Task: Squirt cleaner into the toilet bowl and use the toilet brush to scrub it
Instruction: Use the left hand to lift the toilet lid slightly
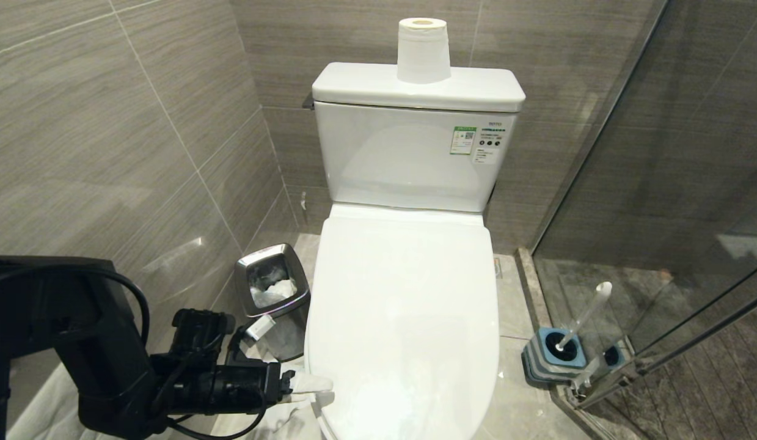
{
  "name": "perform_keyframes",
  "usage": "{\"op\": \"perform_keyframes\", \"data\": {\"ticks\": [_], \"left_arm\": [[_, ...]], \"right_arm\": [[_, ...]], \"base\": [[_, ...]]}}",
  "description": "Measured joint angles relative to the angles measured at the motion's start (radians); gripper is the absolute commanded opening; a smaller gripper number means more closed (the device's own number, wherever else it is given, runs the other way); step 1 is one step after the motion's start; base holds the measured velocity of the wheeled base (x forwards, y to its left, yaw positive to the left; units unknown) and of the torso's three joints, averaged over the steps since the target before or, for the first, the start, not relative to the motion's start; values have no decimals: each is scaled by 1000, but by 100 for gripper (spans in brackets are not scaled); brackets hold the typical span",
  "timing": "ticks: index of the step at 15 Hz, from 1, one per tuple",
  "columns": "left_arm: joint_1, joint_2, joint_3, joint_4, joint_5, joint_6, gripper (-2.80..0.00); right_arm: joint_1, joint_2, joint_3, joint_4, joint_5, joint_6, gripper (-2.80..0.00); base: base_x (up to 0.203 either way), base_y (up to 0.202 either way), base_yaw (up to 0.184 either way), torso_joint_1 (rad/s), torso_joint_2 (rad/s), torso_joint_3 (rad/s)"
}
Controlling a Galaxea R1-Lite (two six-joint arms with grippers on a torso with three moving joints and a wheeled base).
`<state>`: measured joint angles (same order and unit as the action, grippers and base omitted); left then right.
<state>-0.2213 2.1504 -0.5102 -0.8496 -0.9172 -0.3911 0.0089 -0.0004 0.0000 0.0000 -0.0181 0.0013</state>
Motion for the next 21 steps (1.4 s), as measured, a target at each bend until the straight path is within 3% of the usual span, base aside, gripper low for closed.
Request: {"op": "perform_keyframes", "data": {"ticks": [11, 21], "left_arm": [[21, -8, -7, -13, -39, -20, 0], [12, -1, -9, -11, -34, -8, 0]], "right_arm": [[0, 0, 0, 0, 0, 0, -280], [0, 0, 0, 0, 0, 0, -280]], "base": [[0, 0, 0, 0, 0, 0], [0, 0, 0, 0, 0, 0]]}}
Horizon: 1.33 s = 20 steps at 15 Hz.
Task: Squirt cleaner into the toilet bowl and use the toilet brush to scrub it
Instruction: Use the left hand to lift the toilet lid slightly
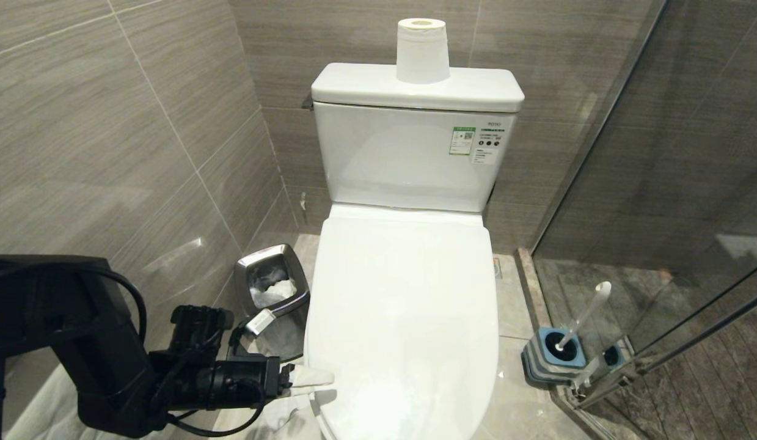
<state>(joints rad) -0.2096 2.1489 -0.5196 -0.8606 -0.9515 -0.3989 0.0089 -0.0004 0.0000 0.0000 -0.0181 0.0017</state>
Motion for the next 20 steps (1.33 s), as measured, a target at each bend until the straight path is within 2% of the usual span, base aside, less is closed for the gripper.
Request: {"op": "perform_keyframes", "data": {"ticks": [2, 5, 6, 15, 20], "left_arm": [[-4, 1, -4, 2, 6, 18, 0], [-22, 4, -4, 10, 53, 87, 0], [-30, 4, -4, 10, 64, 93, 0], [-85, -8, 5, 8, 71, 82, 0], [-90, -14, 8, 5, 59, 39, 0]], "right_arm": [[0, 0, 0, 0, 0, 0, -280], [0, 0, 0, 0, 0, 0, -280], [0, 0, 0, 0, 0, 0, -280], [0, 0, 0, 0, 0, 0, -280], [0, 0, 0, 0, 0, 0, -280]], "base": [[0, 0, 0, 0, 0, 0], [0, 0, 0, 0, 0, 0], [0, 0, 0, 0, 0, 0], [0, 0, 0, 0, 0, 0], [0, 0, 0, 0, 0, 0]]}}
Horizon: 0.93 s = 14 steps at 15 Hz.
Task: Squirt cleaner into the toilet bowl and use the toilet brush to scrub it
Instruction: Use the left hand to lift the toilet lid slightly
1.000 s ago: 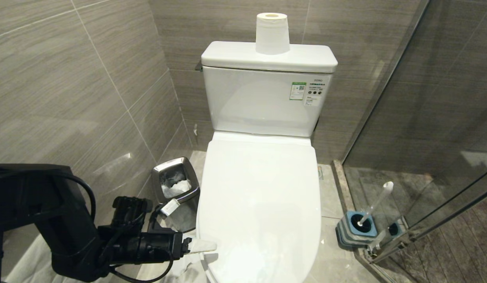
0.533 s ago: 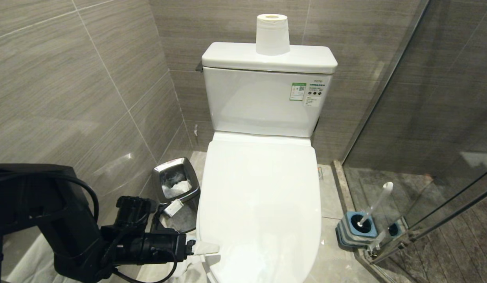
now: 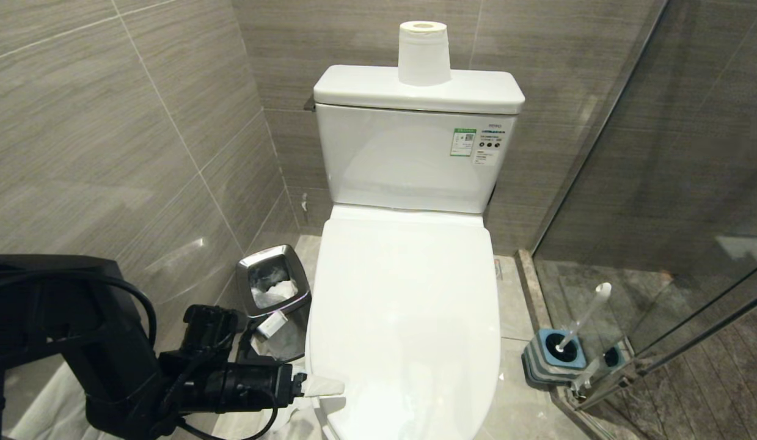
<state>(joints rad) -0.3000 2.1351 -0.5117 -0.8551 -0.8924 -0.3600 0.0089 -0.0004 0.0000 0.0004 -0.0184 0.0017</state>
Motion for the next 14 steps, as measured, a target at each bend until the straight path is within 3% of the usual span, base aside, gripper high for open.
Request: {"op": "perform_keyframes", "data": {"ticks": [6, 9, 14], "left_arm": [[0, 1, 4, 3, -111, -76, 0], [3, 2, 0, -39, -124, -134, 0], [5, 0, -1, -213, -128, -315, 0]], "right_arm": [[0, 0, 0, 0, 0, 0, -280], [0, 0, 0, 0, 0, 0, -280], [0, 0, 0, 0, 0, 0, -280]], "base": [[0, 0, 0, 0, 0, 0], [0, 0, 0, 0, 0, 0], [0, 0, 0, 2, 6, -1]]}}
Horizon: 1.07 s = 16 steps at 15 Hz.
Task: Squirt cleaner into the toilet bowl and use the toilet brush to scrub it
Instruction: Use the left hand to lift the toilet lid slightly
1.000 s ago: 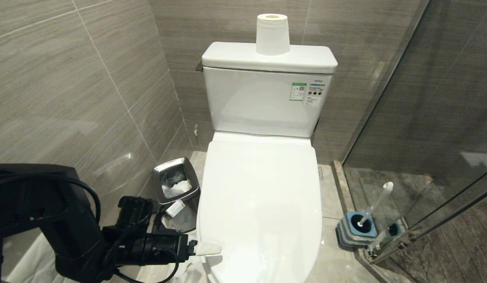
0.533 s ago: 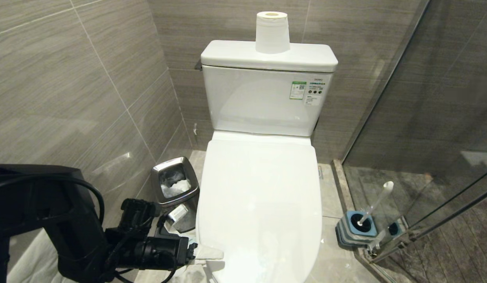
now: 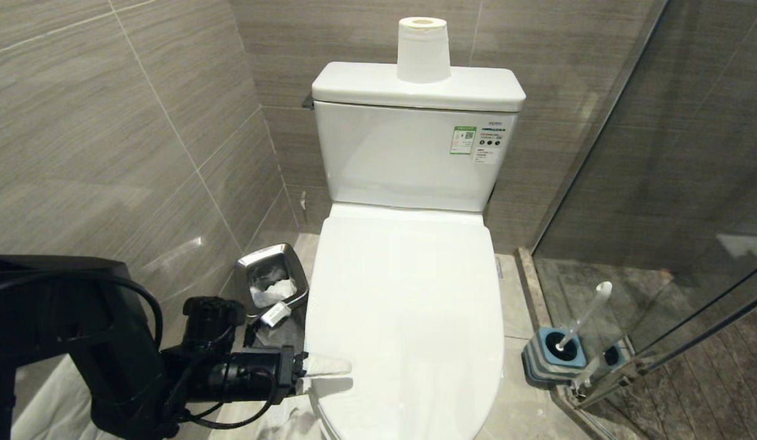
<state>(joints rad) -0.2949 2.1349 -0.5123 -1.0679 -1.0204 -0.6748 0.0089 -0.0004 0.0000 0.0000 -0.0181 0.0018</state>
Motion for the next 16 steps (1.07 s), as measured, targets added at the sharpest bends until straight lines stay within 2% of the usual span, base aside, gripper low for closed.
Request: {"op": "perform_keyframes", "data": {"ticks": [4, 8, 12, 16], "left_arm": [[2, -10, 8, -136, 3, -151, 0], [27, -40, 14, -225, 4, -227, 0], [50, -81, 10, -318, 10, -364, 0], [46, -113, 4, -322, 14, -375, 0]], "right_arm": [[0, 0, 0, 0, 0, 0, -280], [0, 0, 0, 0, 0, 0, -280], [0, 0, 0, 0, 0, -1, -280], [0, 0, 0, 0, 0, -1, -280]], "base": [[0, 0, 0, 0, 0, 0], [0, 0, 0, 0, 7, 1], [0, 0, 0, 2, 0, 1], [0, 0, 0, 0, 0, 0]]}}
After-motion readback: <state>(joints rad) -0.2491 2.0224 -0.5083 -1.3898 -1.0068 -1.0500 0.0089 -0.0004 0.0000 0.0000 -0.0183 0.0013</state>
